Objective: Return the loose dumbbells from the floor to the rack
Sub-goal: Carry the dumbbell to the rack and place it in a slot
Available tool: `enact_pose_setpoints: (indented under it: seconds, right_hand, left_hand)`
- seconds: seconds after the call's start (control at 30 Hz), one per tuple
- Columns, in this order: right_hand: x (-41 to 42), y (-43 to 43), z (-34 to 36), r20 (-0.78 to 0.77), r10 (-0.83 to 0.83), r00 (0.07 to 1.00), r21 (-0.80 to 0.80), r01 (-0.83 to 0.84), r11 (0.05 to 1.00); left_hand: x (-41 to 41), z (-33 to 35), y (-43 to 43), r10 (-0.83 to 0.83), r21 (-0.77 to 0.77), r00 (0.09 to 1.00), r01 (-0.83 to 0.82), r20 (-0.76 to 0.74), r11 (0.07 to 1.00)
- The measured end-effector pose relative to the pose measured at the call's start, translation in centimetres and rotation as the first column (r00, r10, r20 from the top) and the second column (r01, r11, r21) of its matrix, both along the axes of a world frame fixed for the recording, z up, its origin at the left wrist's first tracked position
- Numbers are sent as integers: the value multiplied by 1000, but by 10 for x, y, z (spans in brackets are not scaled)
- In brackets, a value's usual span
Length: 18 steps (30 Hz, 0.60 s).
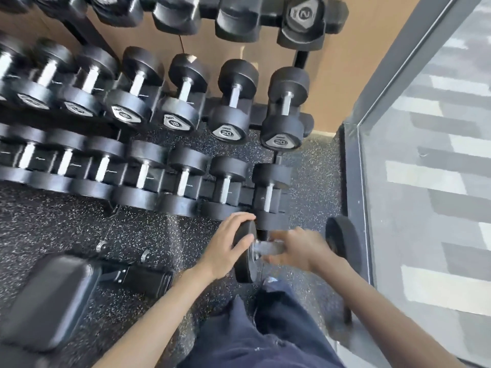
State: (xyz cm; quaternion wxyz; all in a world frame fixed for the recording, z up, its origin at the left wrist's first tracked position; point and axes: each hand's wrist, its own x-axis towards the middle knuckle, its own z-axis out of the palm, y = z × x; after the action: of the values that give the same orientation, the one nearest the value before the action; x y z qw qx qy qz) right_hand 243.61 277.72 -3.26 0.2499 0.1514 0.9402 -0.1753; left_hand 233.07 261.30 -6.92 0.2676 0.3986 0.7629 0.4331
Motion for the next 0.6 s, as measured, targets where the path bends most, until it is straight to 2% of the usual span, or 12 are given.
enact_pose_setpoints:
  seconds: [0.1, 0.4, 0.6]
  right_hand:
    - [-11, 49, 14, -3, 83, 997, 36, -83, 996]
    - [-61, 173, 48, -71, 187, 980, 162, -174, 971]
    - [-119, 248, 61, -138, 271, 953, 143, -252, 957]
  left_hand:
    - [0, 9, 46, 50, 32, 998, -50, -22, 998]
    - [-38, 32, 167, 140, 150, 987, -127, -78, 980]
    - [-85, 47, 241, 247, 258, 966, -222, -71, 940]
